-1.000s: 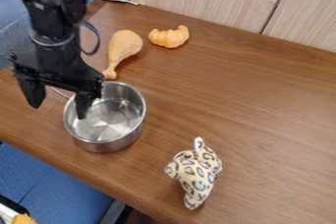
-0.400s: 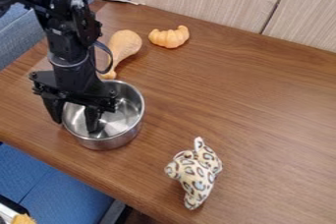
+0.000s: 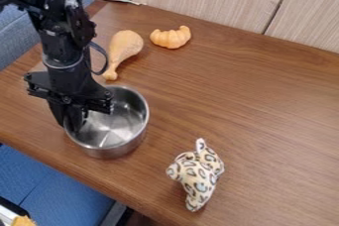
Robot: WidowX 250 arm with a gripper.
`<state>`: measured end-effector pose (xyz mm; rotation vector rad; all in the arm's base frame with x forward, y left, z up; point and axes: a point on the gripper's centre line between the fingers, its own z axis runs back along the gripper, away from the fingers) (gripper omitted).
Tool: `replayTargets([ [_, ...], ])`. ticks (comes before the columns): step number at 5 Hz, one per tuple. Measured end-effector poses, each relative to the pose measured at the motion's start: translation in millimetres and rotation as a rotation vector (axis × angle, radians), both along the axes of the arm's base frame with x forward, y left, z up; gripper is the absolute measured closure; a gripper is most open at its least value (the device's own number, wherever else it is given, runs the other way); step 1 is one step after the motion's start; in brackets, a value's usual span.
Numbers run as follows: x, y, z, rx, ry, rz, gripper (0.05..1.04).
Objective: Move the silver pot to the top side of the table
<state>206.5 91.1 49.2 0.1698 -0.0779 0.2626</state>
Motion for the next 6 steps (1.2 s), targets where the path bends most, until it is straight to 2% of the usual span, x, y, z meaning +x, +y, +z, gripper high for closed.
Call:
replayTargets([
  [1, -1.6, 0.3, 5.9, 0.009, -0.016, 0.005, 0.983],
  [2, -3.6, -2.7, 12.9, -0.008, -0.024, -0.020, 0.995],
  [3, -6.7, -6.5, 18.7, -0.047, -0.017, -0.032, 0.999],
  [4, 3.8, -12.9, 35.2, -0.097, -0.065, -0.027, 0.999],
  [5, 21.9, -31.0, 53.3, -0.168, -0.105, -0.042, 0.999],
  [6, 50.4, -45.0, 74.0, -0.259, -0.159, 0.012, 0.999],
])
